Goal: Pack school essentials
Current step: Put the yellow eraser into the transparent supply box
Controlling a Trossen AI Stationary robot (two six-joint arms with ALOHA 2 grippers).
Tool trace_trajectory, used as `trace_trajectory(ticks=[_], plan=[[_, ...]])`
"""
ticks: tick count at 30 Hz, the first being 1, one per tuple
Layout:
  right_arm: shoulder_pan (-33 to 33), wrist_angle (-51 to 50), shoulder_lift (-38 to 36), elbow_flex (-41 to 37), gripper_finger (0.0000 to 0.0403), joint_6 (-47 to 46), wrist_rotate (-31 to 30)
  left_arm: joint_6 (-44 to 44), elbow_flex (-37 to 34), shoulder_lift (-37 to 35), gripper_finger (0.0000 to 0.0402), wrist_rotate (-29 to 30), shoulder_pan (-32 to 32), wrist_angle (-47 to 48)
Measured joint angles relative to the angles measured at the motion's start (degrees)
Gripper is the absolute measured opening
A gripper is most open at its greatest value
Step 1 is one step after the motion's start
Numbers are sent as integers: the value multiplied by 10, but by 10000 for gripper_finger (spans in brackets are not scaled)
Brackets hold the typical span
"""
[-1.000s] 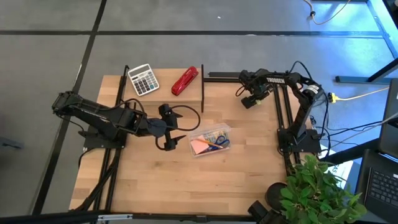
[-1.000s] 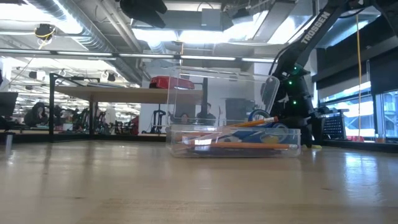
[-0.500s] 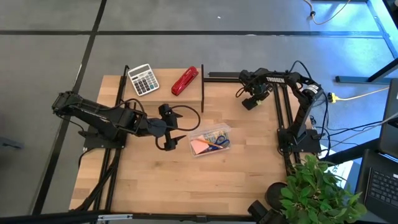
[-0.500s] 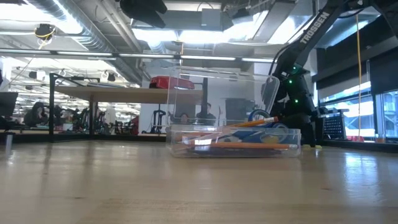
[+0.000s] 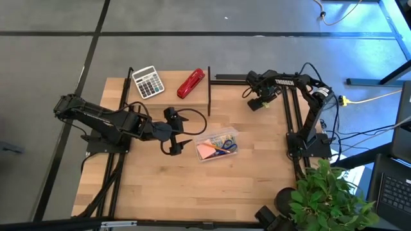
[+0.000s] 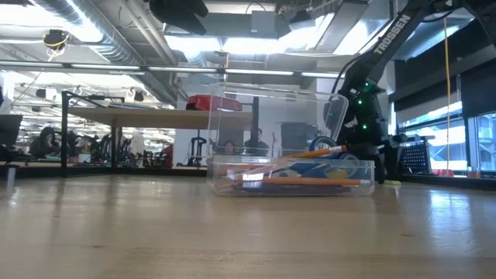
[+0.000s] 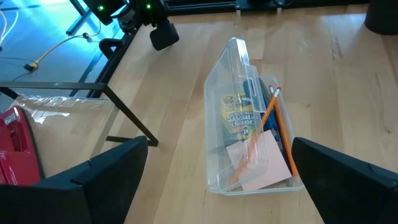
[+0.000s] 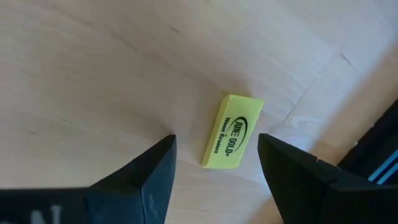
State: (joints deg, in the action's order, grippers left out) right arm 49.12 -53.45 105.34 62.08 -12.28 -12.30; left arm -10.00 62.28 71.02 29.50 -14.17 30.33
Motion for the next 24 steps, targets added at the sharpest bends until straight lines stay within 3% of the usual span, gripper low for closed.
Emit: trace_trajectory(ticks=[5,13,24], plan=[[0,24,-1,0,228,-29,-5,-1,0,0,393,0,0,0],[0,-3,-1,1,228,11,3,-1,0,0,393,0,0,0],[-2,-42,-4,51,228,4,88,-1,0,0,393,0,0,0]])
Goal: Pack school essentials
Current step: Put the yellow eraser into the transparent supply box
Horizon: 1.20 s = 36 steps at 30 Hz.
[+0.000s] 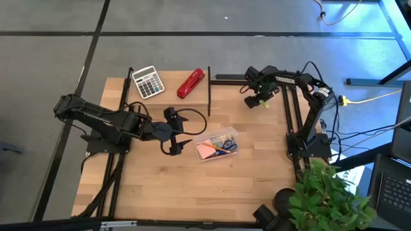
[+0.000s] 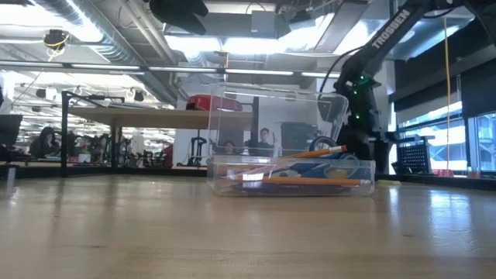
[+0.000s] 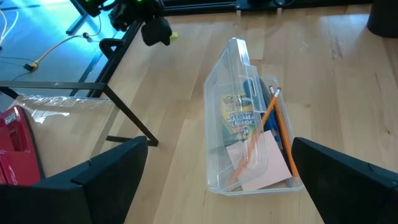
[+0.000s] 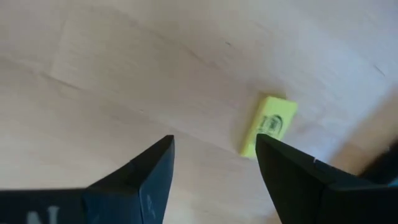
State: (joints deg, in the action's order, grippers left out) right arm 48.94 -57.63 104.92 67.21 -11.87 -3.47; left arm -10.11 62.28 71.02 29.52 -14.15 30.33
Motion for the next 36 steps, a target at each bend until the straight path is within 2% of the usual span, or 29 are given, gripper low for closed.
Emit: trace_trajectory(ticks=[4,13,20,27,36], plan=[[-15,-12,-6,15,228,-25,-38,0,0,0,393,0,0,0],[-49,-57,-60,8,228,-89,-19,0,0,0,393,0,0,0],[-56,11,-95,-82,228,-140,-14,0,0,0,393,0,0,0],[-29,94,-96,-145,228,-147,-29,0,0,0,393,0,0,0],[11,119,-96,-166,228,-101,-26,0,0,0,393,0,0,0]])
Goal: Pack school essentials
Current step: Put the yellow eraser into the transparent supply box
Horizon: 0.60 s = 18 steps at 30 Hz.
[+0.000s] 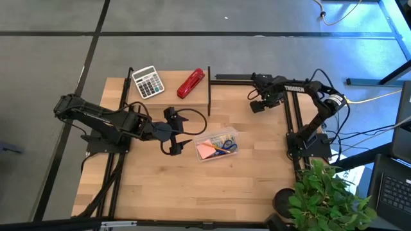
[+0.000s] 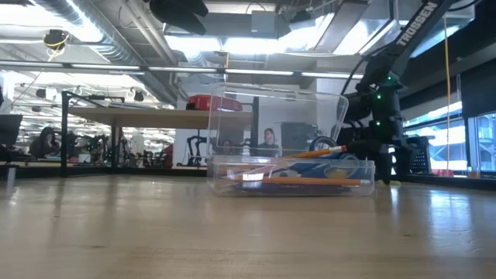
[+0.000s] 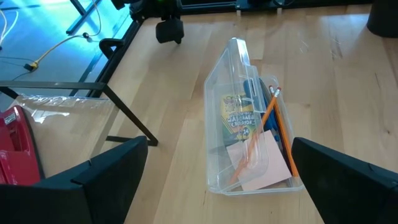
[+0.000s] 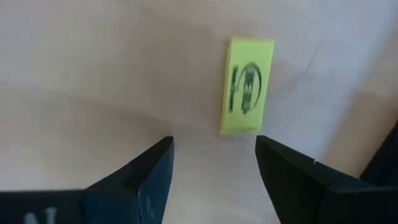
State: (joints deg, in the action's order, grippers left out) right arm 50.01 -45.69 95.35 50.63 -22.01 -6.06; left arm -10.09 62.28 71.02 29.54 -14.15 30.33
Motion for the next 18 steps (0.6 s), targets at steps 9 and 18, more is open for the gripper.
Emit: trace_trajectory(ticks=[9,18], plan=[[21,38,0,2,228,31,4,0,0,0,393,0,0,0],[24,64,0,2,228,59,21,-4,0,0,393,0,0,0]])
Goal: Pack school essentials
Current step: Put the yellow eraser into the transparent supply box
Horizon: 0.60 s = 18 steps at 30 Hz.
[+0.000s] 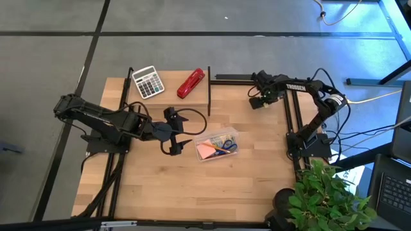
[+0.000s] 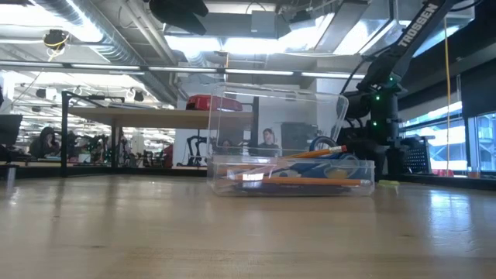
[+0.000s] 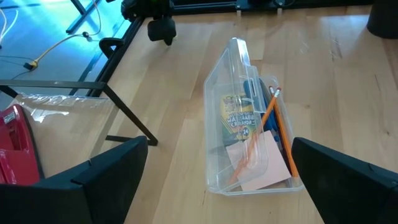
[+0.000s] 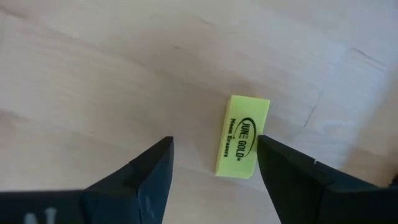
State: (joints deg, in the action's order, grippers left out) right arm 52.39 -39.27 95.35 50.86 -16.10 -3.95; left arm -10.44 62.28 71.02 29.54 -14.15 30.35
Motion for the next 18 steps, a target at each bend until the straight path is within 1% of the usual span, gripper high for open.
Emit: trace_trajectory(ticks=[2,6,9,12,18], plan=[[2,0,1,1,228,12,22,0,0,0,393,0,0,0],[-1,0,7,1,228,7,15,-1,0,0,393,0,0,0],[-1,-1,7,2,228,7,27,-4,0,0,393,0,-1,0],[-2,-6,7,2,228,29,42,-12,0,0,393,0,-2,0],[-14,-18,8,2,228,37,43,-12,0,0,393,0,-2,0]])
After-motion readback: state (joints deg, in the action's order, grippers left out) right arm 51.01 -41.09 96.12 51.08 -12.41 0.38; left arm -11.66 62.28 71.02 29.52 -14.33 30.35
